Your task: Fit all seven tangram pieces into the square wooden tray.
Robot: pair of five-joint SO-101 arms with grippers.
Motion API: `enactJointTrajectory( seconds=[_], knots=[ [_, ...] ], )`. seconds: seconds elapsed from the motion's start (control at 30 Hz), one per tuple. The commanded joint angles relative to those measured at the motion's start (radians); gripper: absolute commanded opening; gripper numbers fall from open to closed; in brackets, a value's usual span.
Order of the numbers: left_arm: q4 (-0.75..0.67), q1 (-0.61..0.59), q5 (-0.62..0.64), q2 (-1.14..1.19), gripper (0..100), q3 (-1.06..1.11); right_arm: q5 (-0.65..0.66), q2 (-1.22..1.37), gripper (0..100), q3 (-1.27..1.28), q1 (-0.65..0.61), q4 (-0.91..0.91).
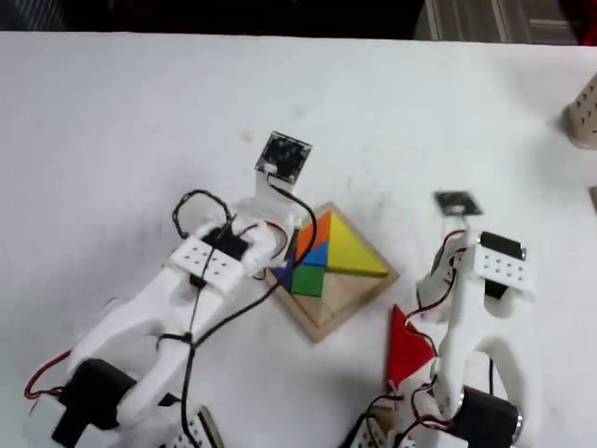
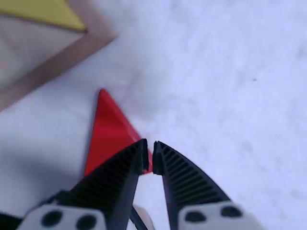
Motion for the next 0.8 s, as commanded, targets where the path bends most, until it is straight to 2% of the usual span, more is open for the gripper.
enactJointTrajectory(
  seconds=[0.0, 0.1, 0.2, 0.3, 0.43, 0.57, 0.63, 0.77],
  knots=[
    [-0.068, -0.054, -0.009, 0.022, 2, -0.028, 0.192, -0.024, 6.7, -0.049, 0.001, 0.185],
    [-0.066, -0.099, -0.009, 0.039, 2, -0.058, 0.190, -0.021, 13.7, -0.061, -0.021, 0.226],
    [-0.072, -0.142, -0.009, 0.064, 2, -0.080, 0.184, -0.021, 16.3, -0.011, -0.065, 0.213],
    [-0.072, -0.166, -0.009, 0.087, 2, -0.101, 0.135, -0.019, 16.6, 0.071, -0.079, 0.087],
    [-0.071, -0.173, -0.009, 0.097, 2, -0.109, 0.138, -0.021, 16.6, 0.170, -0.084, -0.047],
    [-0.069, -0.173, -0.009, 0.097, 2, -0.109, 0.278, -0.021, 11.5, 0.224, -0.076, -0.074],
    [-0.068, -0.173, -0.009, 0.097, 2, -0.110, 0.296, -0.021, 1.9, 0.230, -0.076, -0.070],
    [-0.069, -0.171, -0.009, 0.097, 2, -0.110, 0.296, -0.024, 1.4, 0.213, -0.077, -0.042]
  ],
)
